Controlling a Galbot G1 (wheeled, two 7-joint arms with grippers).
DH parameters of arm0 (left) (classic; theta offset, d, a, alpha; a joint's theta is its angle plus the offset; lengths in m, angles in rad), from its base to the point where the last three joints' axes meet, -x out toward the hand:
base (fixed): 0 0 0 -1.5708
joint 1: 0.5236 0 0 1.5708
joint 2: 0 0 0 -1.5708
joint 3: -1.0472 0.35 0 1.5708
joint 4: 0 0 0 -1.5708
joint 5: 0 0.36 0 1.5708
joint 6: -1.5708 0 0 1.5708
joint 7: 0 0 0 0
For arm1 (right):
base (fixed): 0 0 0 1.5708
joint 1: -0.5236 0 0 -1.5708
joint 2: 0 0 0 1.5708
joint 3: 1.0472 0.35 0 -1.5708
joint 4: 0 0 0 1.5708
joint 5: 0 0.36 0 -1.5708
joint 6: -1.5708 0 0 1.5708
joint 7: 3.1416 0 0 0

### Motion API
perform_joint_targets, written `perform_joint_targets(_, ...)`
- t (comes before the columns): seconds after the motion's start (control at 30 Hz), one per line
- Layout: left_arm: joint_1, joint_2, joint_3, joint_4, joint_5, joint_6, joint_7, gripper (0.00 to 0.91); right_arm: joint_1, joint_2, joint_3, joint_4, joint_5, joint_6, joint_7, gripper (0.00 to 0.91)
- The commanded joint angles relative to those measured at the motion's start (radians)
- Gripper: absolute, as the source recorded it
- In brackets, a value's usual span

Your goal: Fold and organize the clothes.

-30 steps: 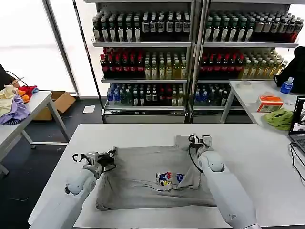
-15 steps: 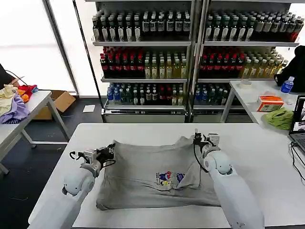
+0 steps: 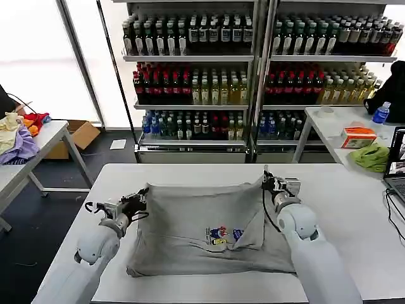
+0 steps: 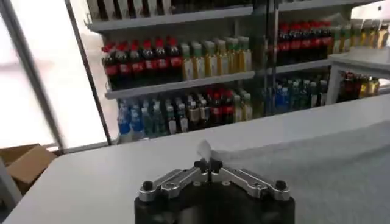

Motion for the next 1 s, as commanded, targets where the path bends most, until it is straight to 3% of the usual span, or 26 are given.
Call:
perform_joint_targets(0.03, 0.129, 0.008, -0.018, -0.077, 0.043, -0.01, 0.01, 0.0, -0.206, -0.003, 0.024, 0.179, -0.012, 0.009, 0.009, 0.0)
perform_joint_targets(0.67, 0.276, 0.012, -0.052, -0.183, 0.096, 0.004, 0.018, 0.0, -0.538, 0.009, 0.137, 0.372, -0.077, 0.057, 0.024, 0.0)
perform_joint_targets(1.0, 0.346, 0.017, -0.075, -0.218, 0.12, 0.005, 0.019, 0.0, -0.643, 0.04, 0.139, 0.411, -0.146, 0.09, 0.028, 0.0)
